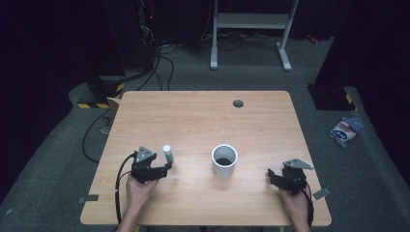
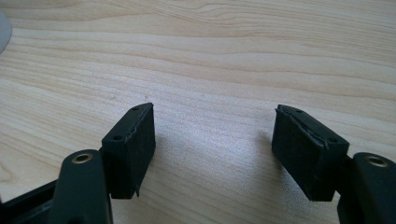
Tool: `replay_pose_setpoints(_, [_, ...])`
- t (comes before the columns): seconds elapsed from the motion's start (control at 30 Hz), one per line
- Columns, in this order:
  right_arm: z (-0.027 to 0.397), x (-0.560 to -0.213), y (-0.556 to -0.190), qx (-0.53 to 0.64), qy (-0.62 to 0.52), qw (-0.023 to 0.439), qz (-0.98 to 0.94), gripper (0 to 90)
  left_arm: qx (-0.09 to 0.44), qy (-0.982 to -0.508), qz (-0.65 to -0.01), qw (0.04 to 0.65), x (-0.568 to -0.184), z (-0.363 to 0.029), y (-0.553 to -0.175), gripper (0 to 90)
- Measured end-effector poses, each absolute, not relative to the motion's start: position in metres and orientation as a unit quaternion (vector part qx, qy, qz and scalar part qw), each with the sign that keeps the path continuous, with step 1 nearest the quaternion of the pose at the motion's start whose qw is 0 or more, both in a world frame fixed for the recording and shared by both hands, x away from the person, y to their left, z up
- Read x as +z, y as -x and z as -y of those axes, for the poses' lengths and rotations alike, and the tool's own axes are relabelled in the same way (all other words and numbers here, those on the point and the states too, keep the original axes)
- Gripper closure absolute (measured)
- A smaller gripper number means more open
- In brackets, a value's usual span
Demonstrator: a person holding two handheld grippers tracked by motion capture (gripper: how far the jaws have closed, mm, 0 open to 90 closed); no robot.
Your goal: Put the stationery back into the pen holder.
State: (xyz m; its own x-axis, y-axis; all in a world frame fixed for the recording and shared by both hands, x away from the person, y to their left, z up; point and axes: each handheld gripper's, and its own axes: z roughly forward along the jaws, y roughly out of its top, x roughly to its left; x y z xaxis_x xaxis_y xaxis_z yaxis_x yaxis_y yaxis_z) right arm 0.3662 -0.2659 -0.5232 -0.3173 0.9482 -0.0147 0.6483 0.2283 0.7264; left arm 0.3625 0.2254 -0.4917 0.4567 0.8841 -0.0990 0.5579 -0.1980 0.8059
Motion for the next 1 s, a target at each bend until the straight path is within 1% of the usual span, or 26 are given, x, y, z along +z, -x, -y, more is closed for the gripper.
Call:
replay_pose_setpoints(0.3, [0.266,-0.523,-0.366,0.316,-0.533,0.236,-0.749,29.8,0.210,-0.751,-0.479,0.403,-0.491,-0.219,-0.371,29.8])
replay_pose_setpoints(0.53, [0.266,-0.523,-0.366,0.316,-0.532,0.236,-0.749,29.8,0.240,-0.742,-0.474,0.409,-0.488,-0.213,-0.372,40.3])
replay_pose_setpoints(0.73, [0.266,-0.523,-0.366,0.317,-0.532,0.236,-0.749,29.8,0.241,-0.744,-0.474,0.405,-0.490,-0.212,-0.374,46.6])
replay_pose_setpoints(0.97, [0.266,-0.523,-0.366,0.317,-0.533,0.235,-0.749,29.4,0.235,-0.745,-0.476,0.403,-0.490,-0.212,-0.374,56.3])
replay_pose_setpoints(1.0, [0.266,-0.523,-0.366,0.317,-0.532,0.235,-0.749,29.3,0.234,-0.746,-0.475,0.403,-0.490,-0.211,-0.374,59.2])
